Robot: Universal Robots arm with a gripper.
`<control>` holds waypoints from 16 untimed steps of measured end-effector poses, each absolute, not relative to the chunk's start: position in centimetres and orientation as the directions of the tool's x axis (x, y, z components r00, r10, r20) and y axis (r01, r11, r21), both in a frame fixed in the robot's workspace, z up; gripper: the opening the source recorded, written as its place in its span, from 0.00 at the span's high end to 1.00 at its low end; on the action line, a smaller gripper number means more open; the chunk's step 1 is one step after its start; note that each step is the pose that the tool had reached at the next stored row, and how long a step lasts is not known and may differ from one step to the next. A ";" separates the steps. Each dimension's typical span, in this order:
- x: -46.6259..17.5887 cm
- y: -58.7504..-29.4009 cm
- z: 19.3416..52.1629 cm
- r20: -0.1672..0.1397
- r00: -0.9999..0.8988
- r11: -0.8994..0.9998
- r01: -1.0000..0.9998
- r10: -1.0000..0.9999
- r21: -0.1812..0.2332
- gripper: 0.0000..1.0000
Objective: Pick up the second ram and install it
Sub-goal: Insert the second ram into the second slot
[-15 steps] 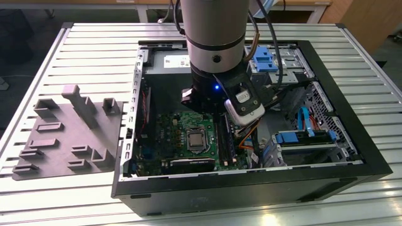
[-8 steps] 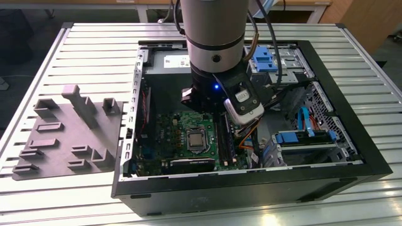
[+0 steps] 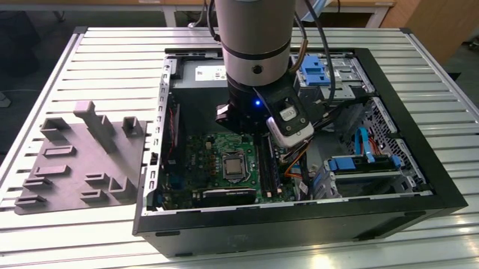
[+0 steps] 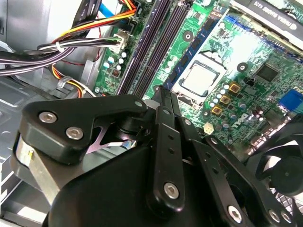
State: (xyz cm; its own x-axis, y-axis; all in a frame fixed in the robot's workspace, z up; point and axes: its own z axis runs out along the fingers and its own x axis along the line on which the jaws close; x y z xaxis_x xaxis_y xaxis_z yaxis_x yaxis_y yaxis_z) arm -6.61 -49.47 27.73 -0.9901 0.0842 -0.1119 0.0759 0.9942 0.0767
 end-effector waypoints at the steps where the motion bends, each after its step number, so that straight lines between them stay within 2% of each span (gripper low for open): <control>1: -6.6 -49.5 27.7 -0.112 -0.990 0.994 0.076 0.084 0.077 0.88; 16: -6.6 -49.3 27.4 -0.112 -0.990 0.994 0.076 0.084 0.077 0.88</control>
